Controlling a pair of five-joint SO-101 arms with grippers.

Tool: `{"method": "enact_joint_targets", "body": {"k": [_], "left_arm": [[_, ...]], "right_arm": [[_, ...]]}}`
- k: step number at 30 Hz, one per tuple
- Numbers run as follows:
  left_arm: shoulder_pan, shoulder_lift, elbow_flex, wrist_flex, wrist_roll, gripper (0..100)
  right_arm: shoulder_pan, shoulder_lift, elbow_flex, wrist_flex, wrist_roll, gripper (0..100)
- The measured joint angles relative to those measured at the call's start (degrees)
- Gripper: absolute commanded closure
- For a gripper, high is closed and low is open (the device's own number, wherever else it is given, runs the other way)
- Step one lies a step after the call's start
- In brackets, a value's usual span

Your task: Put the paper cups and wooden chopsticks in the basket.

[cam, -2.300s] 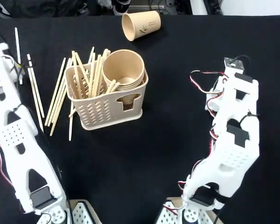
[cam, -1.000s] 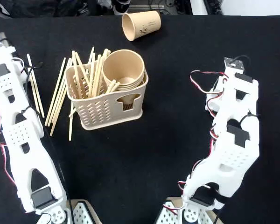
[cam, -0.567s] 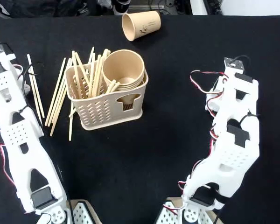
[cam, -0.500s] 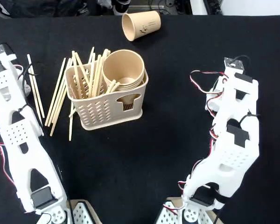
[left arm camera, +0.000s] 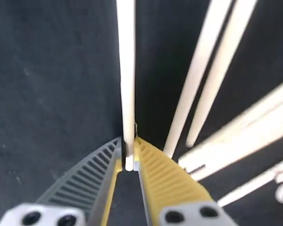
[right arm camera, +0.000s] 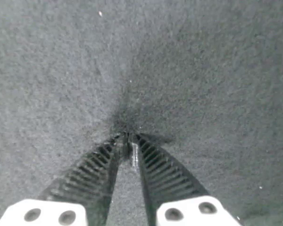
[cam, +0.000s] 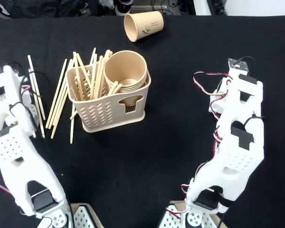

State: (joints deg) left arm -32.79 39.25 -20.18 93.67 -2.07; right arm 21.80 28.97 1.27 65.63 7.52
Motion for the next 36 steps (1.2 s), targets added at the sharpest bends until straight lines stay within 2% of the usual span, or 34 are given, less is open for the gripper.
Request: {"method": "enact_joint_targets", "body": {"k": [4, 7, 15, 19, 23, 26, 31, 33, 36], "left_arm": [[-0.18, -7.74, 10.99, -5.27, 0.0, 75], [0.09, -11.34, 12.75, -6.33, 0.0, 66], [0.0, -16.88, 4.22, -4.66, 0.0, 64], [-0.62, -13.63, -0.09, -8.44, 2.9, 65], [-3.16, -4.48, -3.52, -17.67, 10.99, 65], [-3.87, 3.78, -8.97, -19.69, 12.66, 64], [-3.78, 14.86, -24.26, -14.77, 13.19, 66], [-3.78, 19.78, -31.56, -10.37, 13.19, 74], [-3.78, 26.46, -43.34, -3.87, 13.19, 90]], "right_arm": [[0.0, 0.0, 0.0, 0.0, 0.0, 98.6], [0.0, 0.0, 0.0, 0.0, 0.0, 98.6], [0.0, 0.0, 0.0, 0.0, 0.0, 98.6], [0.0, 0.0, 0.0, 0.0, 0.0, 98.6], [0.0, 0.0, 0.0, 0.0, 0.0, 98.6], [0.0, 0.0, 0.0, 0.0, 0.0, 98.6], [0.0, 0.0, 0.0, 0.0, 0.0, 98.6], [0.0, 0.0, 0.0, 0.0, 0.0, 98.6], [0.0, 0.0, 0.0, 0.0, 0.0, 98.6]]}}
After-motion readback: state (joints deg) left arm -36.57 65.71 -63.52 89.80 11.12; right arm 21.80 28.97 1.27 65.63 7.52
